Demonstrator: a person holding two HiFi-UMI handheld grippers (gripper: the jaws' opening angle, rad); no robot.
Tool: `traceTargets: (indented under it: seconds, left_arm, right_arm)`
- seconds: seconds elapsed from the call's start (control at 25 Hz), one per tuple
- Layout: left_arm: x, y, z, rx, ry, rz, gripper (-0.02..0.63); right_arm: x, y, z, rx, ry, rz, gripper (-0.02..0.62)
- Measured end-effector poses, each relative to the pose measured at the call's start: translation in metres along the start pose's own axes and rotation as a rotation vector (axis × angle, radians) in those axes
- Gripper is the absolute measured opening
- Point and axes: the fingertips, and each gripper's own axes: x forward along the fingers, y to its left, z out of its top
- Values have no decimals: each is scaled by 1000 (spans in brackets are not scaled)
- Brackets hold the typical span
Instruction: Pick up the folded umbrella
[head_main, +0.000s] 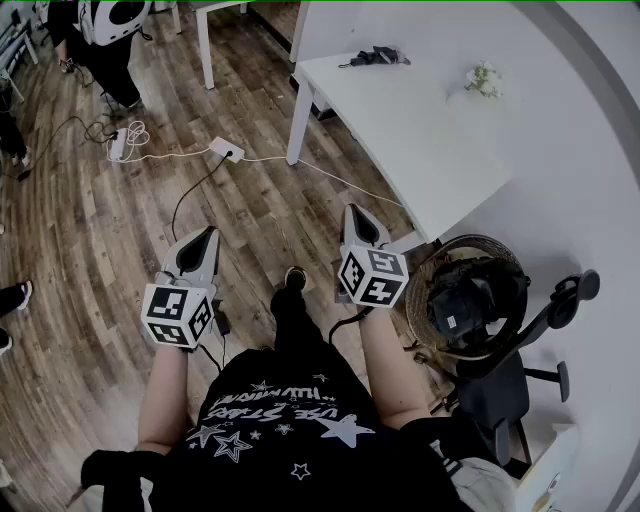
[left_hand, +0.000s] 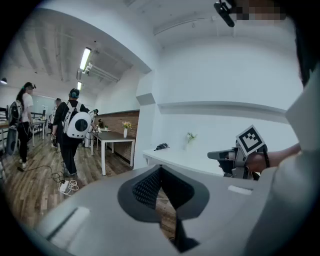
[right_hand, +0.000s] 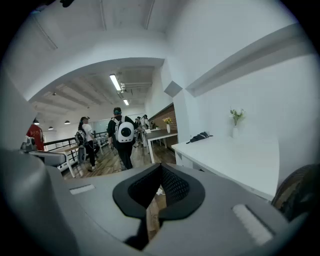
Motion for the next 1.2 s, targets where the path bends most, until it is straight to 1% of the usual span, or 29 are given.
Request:
traceTargets:
  seconds: [0.4,0.68,0.76,0.92,1.04,1.2]
  left_arm:
    - [-13,-19,-6,8,7,-7,3]
    - [-9,-15,-11,3,22,-12,3]
    - [-2,-16,-11,0,25,-15,3]
    - [17,-12,-9,-7,30,-25,3]
    - [40,-4,-2,-3,21,-24,3]
    - [76,8,6,9,22,-22,3]
  right_arm:
    - [-24,-5,-8,6,-3,-1,15]
    - [-21,-9,-12,34,-2,-17,15]
    - [-19,-15,-11,54,-6,-13,15]
    - [-7,-19,-6,88,-23,44,15]
    - [15,-31,2,81,-24,27,15]
    - [55,-49,13,115,-37,17,15]
